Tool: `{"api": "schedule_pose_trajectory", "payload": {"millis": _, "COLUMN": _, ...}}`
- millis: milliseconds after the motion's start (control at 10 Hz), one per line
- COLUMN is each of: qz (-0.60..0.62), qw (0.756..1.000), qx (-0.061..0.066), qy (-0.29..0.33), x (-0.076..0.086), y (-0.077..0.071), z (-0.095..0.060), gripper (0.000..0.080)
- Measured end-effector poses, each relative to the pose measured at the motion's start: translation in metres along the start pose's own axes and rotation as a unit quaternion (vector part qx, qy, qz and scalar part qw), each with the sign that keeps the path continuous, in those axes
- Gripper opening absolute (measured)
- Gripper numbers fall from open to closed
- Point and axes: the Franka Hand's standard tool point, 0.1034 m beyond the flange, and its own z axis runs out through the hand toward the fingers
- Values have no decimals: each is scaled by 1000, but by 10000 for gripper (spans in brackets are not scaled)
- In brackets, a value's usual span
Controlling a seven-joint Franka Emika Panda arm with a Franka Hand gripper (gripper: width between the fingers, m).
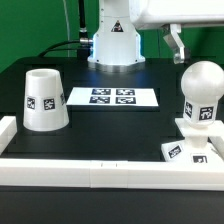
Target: Assemble lamp
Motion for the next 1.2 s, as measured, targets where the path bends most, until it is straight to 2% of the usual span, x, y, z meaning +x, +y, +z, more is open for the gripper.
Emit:
{"api": "schedule_pose_trajectory", "payload": {"millis": 200, "qz": -1, "qw": 1000, "qx": 3, "qy": -9, "x": 0, "y": 0, "z": 1, "gripper": 699}}
{"api": "schedule_pose_trajectory", "payload": {"millis": 300, "qz": -1, "qw": 1000, "qx": 7, "qy": -27, "x": -5, "y": 1, "z": 5, "gripper": 699}}
{"api": "schedule_pose_trajectory", "payload": {"millis": 400, "qz": -2, "qw": 997, "qx": 20, "qy": -75, "x": -10, "y": -1, "z": 7, "gripper": 699}}
{"api": "schedule_pose_trajectory", "payload": {"millis": 600, "qz": -5, "qw": 994, "qx": 28, "qy": -107, "x": -6, "y": 2, "z": 11, "gripper": 699}}
{"api": "schedule_pose_trajectory", "payload": {"millis": 700, "qz": -10, "qw": 988, "qx": 36, "qy": -149, "x": -15, "y": 1, "z": 13, "gripper": 699}}
{"api": "schedule_pose_trajectory", "payload": {"millis": 800, "qz": -12, "qw": 984, "qx": 42, "qy": -170, "x": -13, "y": 2, "z": 16, "gripper": 699}}
{"api": "schedule_pose_trajectory", "payload": {"millis": 1200, "qz": -14, "qw": 985, "qx": 42, "qy": -165, "x": -14, "y": 4, "z": 29, "gripper": 699}}
